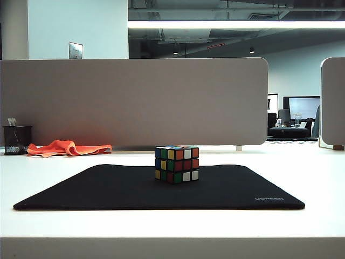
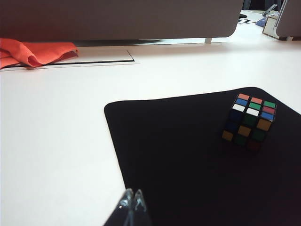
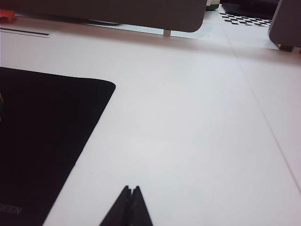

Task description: Pick up the cube on the right side of the mouse pad, then place it in the center of the mouse pad.

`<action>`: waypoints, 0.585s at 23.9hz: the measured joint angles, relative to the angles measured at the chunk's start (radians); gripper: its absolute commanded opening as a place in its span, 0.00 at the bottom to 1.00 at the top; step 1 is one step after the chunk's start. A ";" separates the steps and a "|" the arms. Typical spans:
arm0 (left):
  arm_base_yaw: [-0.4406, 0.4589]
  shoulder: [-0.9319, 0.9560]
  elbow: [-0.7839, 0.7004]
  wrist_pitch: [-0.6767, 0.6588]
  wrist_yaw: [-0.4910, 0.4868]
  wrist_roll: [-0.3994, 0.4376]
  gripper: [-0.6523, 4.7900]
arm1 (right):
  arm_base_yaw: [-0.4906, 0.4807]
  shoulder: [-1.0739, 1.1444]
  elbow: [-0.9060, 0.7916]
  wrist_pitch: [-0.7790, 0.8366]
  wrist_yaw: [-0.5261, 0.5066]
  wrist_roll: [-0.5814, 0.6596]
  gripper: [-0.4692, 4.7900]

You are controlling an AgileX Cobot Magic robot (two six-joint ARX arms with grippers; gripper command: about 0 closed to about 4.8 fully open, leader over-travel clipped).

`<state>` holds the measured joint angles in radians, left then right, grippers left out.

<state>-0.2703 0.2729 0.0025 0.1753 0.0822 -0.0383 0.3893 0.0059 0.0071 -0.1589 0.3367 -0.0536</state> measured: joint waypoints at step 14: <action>0.002 -0.270 0.000 -0.014 0.000 0.000 0.11 | -0.288 -0.005 0.000 0.003 0.000 0.000 0.09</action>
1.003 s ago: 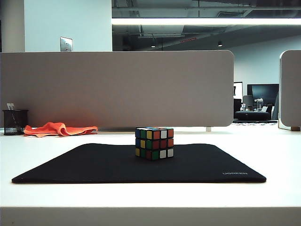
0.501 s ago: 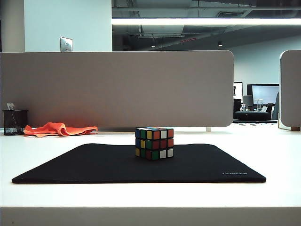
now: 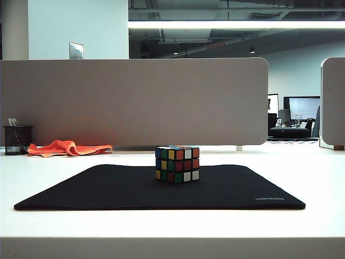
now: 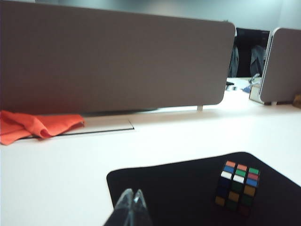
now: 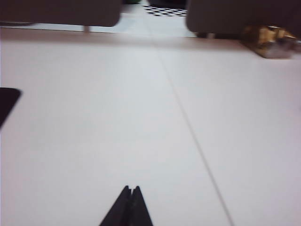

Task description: Pick up the cube on the right side of the mouse pad, then place it in the center of the mouse pad.

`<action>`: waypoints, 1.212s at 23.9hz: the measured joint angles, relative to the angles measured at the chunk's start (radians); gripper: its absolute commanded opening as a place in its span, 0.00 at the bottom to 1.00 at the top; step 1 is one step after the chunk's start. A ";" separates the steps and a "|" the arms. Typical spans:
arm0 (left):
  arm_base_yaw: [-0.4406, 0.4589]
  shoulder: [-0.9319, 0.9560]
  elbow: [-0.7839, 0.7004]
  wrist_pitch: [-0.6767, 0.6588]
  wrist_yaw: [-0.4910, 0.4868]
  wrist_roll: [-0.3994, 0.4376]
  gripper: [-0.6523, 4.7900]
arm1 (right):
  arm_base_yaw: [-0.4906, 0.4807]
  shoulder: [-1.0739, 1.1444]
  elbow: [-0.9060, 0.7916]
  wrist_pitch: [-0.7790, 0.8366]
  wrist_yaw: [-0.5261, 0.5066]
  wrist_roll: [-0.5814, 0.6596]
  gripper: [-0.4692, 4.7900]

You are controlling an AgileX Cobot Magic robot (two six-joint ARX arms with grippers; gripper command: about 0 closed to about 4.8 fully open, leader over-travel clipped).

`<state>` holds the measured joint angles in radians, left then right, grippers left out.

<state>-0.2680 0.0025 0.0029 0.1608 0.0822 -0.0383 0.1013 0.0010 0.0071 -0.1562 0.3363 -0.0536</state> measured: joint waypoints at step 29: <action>0.334 0.000 0.000 -0.009 0.034 0.000 0.11 | 0.077 0.000 0.000 0.000 0.000 0.000 0.09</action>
